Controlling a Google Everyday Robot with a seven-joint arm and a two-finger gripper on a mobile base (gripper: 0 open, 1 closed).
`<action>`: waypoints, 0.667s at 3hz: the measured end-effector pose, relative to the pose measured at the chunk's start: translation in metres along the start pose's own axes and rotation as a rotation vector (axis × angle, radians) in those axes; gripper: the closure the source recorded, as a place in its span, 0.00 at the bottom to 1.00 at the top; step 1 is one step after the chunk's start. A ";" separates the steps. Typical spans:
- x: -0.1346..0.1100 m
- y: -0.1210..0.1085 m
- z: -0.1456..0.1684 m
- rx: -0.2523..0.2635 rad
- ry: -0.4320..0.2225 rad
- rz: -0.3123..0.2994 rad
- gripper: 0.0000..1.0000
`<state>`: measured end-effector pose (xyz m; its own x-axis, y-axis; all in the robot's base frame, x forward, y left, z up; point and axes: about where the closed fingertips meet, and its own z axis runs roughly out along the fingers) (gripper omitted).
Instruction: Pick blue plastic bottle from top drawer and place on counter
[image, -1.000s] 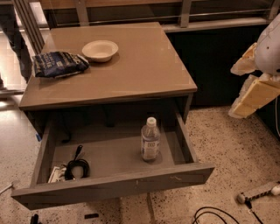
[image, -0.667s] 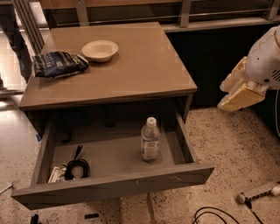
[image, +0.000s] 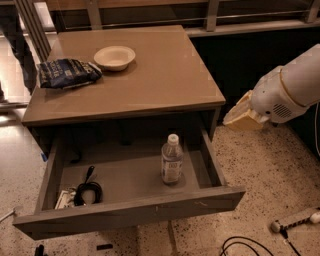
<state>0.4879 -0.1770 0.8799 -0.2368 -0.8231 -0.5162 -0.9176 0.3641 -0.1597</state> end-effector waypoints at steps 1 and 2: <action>0.000 0.004 0.036 -0.062 -0.062 0.036 1.00; -0.002 0.015 0.068 -0.132 -0.114 0.076 1.00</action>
Offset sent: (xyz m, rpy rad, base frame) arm 0.0101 0.0555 -0.0918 0.2571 0.1681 0.0295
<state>0.4961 -0.1405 0.8210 -0.2756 -0.7378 -0.6162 -0.9342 0.3567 -0.0093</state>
